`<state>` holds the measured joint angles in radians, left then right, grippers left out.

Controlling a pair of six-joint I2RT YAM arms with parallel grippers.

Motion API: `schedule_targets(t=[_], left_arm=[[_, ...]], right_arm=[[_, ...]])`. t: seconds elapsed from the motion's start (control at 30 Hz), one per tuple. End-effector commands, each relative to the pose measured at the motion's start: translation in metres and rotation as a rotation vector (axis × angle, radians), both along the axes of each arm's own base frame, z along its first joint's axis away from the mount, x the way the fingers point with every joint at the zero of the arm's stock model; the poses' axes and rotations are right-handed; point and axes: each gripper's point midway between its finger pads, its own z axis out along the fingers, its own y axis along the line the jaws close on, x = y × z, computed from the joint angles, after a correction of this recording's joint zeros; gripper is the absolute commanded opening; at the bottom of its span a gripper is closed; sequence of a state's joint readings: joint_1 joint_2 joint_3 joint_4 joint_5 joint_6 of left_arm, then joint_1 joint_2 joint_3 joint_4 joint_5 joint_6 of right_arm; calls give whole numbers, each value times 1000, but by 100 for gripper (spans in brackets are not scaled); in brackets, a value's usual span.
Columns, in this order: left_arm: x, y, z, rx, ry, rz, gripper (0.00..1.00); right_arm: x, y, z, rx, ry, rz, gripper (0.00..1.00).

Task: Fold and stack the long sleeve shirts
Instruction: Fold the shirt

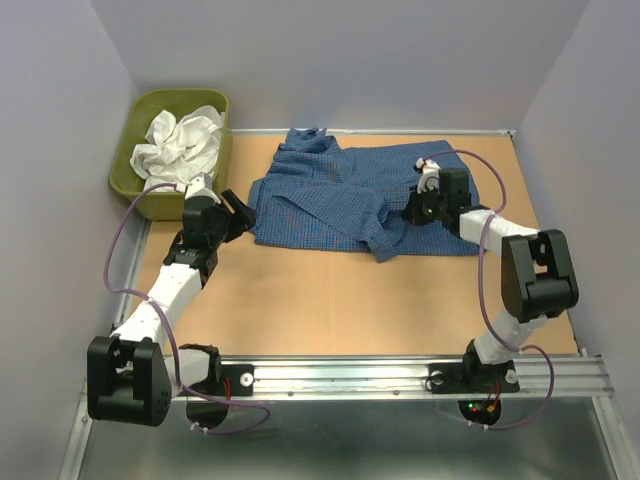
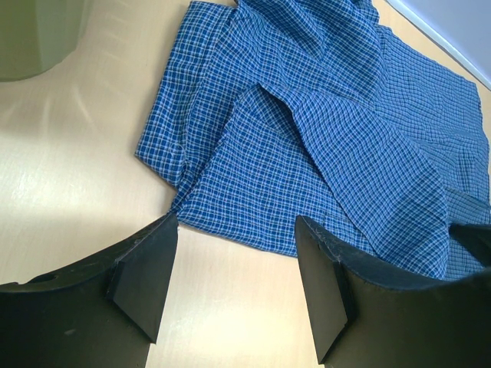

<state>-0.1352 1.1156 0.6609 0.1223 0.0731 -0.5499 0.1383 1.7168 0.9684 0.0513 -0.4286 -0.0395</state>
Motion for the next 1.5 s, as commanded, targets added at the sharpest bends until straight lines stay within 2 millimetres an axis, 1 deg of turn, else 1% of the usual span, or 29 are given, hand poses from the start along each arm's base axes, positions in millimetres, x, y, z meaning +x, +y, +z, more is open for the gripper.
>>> schedule_targets(t=[0.0, 0.07, 0.1, 0.17, 0.27, 0.37, 0.43, 0.47, 0.57, 0.67, 0.7, 0.77, 0.83, 0.9, 0.97, 1.0, 1.03, 1.07, 1.1, 1.13, 1.17, 1.23, 1.27, 1.3, 1.33, 1.37, 1.4, 1.43, 1.47], left_arm=[[2, 2, 11, -2, -46, -7, 73], [2, 1, 12, -7, -48, -10, 73], [2, 1, 13, -8, -51, -9, 73], [2, 1, 13, -9, -53, -9, 73], [2, 1, 12, -10, -51, -11, 73], [2, 2, 13, -12, -52, -10, 73], [1, 2, 13, -11, -54, -9, 73], [1, 2, 13, -10, -53, -6, 73], [1, 3, 13, -10, -53, -2, 73], [2, 4, 12, -12, -51, 4, 73], [1, 4, 12, -12, -49, 4, 73], [1, 5, 10, -13, -44, 7, 73], [2, 7, 11, -12, -46, 13, 73], [1, 8, 8, -11, -34, 17, 73], [2, 10, 6, -6, -27, 25, 73], [2, 10, 4, -6, -19, 25, 73], [2, 10, 4, -4, -16, 25, 73], [2, 10, 2, -3, -7, 25, 73], [2, 10, -2, -1, 4, 26, 73], [3, 10, -5, 0, 17, 26, 73], [3, 10, -7, 3, 26, 29, 74], [3, 12, -14, 6, 54, 38, 76], [3, 13, -17, 8, 66, 46, 76], [2, 13, -22, 10, 89, 47, 78], [2, 13, -28, 11, 113, 46, 79], [4, 11, -28, 1, 123, 43, 80], [5, 10, -30, -1, 134, 42, 80], [7, 8, -34, -5, 152, 39, 81], [8, 7, -37, -17, 163, 44, 82]], right_arm=[[31, -36, 64, -183, -191, -103, 1], [30, -45, 68, -230, -193, -124, 0], [32, -53, 69, -266, -197, -150, 1], [33, -61, 72, -306, -206, -171, 0], [35, -65, 72, -331, -198, -184, 0], [39, -73, 70, -363, -188, -217, 1], [40, -82, 66, -400, -180, -252, 1], [40, -82, 67, -402, -180, -253, 1], [37, -85, 67, -405, -179, -272, 0], [29, -90, 66, -417, -174, -290, 0], [25, -90, 62, -417, -163, -290, 1], [21, -93, 64, -420, -168, -301, 1], [17, -97, 61, -429, -160, -324, 1], [17, -108, 66, -455, -169, -382, 1], [15, -111, 76, -459, -189, -410, 1], [16, -116, 80, -468, -194, -444, 5], [17, -117, 80, -470, -194, -450, 5], [17, -118, 77, -476, -187, -452, 12], [16, -118, 74, -476, -179, -452, 15], [13, -120, 70, -471, -164, -473, 22], [13, -122, 68, -463, -158, -496, 25], [10, -124, 63, -445, -135, -545, 42], [9, -126, 63, -439, -131, -565, 58], [8, -126, 63, -414, -125, -603, 65], [6, -134, 65, -438, -127, -644, 68], [4, -139, 67, -423, -120, -698, 78], [3, -143, 69, -398, -116, -756, 80], [2, -153, 71, -389, -110, -810, 82], [-2, -159, 70, -370, -85, -843, 86]])
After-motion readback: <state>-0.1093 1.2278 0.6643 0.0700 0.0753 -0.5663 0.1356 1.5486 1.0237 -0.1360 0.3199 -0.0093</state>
